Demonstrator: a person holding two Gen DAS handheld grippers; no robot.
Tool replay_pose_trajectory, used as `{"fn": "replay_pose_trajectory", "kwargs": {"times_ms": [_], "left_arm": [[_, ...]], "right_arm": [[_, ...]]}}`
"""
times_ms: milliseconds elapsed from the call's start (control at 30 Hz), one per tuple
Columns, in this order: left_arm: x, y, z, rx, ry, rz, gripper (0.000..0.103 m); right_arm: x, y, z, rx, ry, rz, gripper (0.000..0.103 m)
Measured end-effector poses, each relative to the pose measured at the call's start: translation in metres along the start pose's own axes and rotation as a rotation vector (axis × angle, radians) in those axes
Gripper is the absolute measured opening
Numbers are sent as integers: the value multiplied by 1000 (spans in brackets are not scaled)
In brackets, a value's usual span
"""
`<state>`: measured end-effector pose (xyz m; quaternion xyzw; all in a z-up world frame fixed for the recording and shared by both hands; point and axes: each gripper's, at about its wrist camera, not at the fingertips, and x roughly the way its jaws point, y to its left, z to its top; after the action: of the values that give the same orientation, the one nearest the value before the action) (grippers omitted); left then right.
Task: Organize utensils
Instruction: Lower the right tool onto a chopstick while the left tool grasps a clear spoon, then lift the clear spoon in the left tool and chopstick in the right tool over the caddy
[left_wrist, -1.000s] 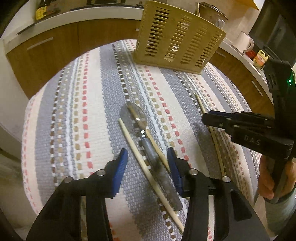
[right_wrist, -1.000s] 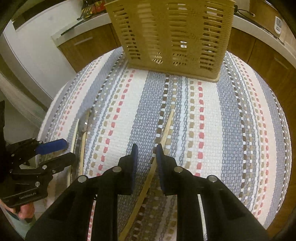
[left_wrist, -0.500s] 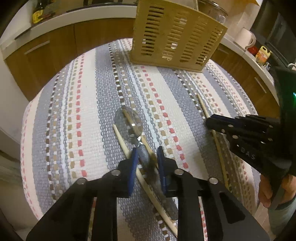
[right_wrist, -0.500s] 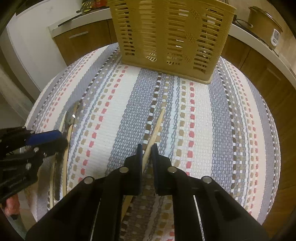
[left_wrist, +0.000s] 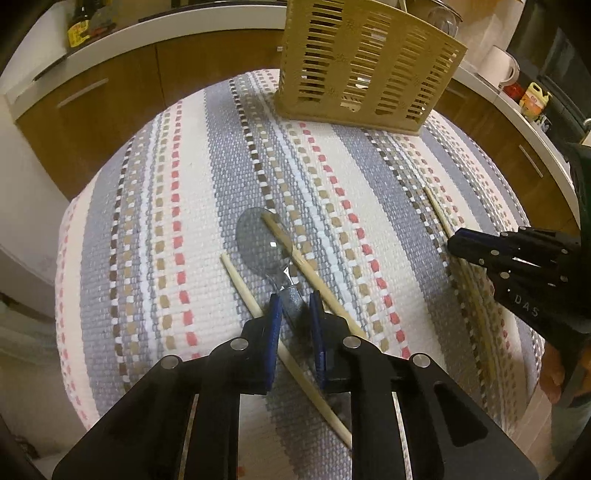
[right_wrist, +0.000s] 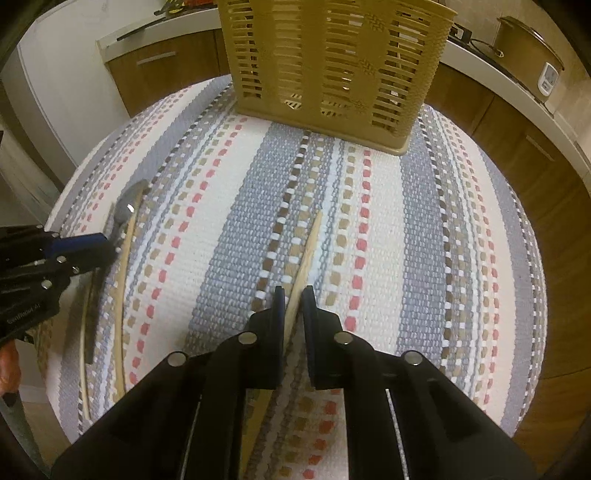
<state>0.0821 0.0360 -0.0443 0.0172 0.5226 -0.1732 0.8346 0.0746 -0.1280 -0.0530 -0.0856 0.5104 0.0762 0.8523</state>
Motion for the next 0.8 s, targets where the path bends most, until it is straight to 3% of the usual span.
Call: {"fn": "replay_pose_trajectory", "kwargs": {"times_ms": [233, 433, 667, 800], "left_arm": [[5, -8, 12, 36, 58, 42, 19], [12, 3, 29, -2, 119, 11, 22], [15, 4, 33, 4, 106, 25, 11], [14, -3, 28, 32, 60, 43, 10]], "right_arm": [[3, -3, 9, 17, 67, 21, 9], [11, -15, 24, 34, 166, 109, 9], [9, -21, 21, 22, 166, 147, 5], [7, -27, 20, 34, 158, 168, 5]]}}
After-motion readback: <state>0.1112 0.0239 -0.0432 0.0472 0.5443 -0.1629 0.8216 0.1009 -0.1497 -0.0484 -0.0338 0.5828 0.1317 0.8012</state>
